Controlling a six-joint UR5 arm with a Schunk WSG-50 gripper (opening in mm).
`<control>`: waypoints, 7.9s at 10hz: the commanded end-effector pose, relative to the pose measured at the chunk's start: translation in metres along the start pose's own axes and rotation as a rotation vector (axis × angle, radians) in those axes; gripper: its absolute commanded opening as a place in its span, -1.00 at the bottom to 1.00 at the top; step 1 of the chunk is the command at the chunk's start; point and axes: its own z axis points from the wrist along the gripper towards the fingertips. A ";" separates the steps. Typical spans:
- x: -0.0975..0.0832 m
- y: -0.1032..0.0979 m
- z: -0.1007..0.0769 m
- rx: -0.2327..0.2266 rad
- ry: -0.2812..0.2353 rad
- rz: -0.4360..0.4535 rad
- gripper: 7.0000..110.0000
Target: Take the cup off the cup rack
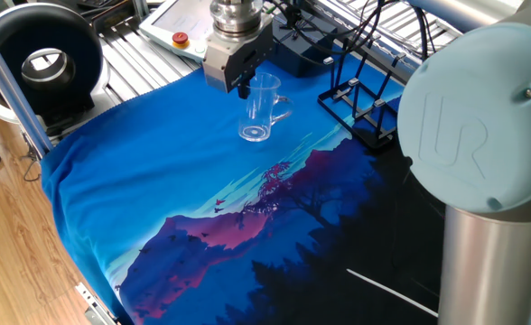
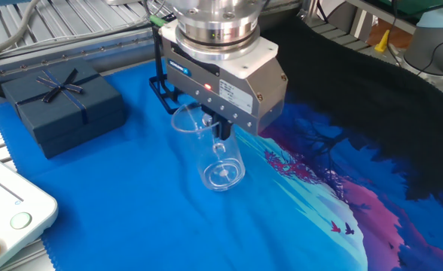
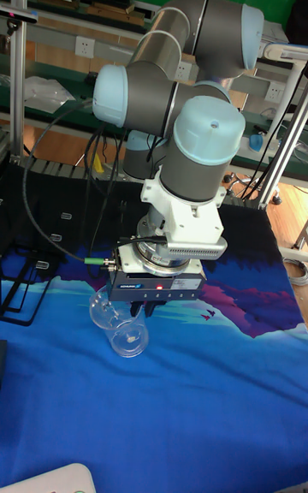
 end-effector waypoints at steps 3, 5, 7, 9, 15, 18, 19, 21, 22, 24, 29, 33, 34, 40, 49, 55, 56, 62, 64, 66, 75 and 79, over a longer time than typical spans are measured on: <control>0.017 -0.010 -0.002 0.039 0.064 0.084 -0.71; 0.020 -0.006 -0.002 0.025 0.079 0.110 -0.71; 0.027 0.036 -0.005 -0.137 0.121 0.210 -0.71; 0.031 0.048 -0.008 -0.181 0.147 0.243 -0.71; 0.030 0.046 -0.007 -0.175 0.140 0.219 -0.28; 0.025 0.036 -0.013 -0.151 0.148 0.195 -0.28; 0.018 0.042 -0.024 -0.193 0.147 0.196 -0.28; 0.019 0.035 -0.049 -0.200 0.165 0.184 -0.28; 0.014 0.023 -0.057 -0.176 0.151 0.169 -0.28; -0.014 -0.025 -0.063 -0.058 0.081 0.129 -0.28; -0.035 -0.101 -0.126 -0.034 0.057 0.099 -0.71; -0.022 -0.075 -0.121 -0.017 0.020 0.163 -1.00; -0.020 -0.071 -0.115 -0.004 0.028 0.168 -1.00; -0.038 -0.075 -0.098 -0.008 0.059 0.147 -1.00; -0.049 -0.049 -0.094 -0.111 0.032 0.120 -1.00; -0.050 -0.044 -0.095 -0.129 0.032 0.138 -1.00; -0.049 -0.042 -0.095 -0.134 0.036 0.139 -1.00; -0.046 -0.045 -0.094 -0.122 0.050 0.147 -1.00; -0.047 -0.045 -0.093 -0.122 0.050 0.144 -1.00; -0.046 -0.045 -0.094 -0.124 0.051 0.143 -1.00; -0.049 -0.045 -0.092 -0.123 0.051 0.141 -1.00; -0.050 -0.045 -0.091 -0.125 0.047 0.144 -1.00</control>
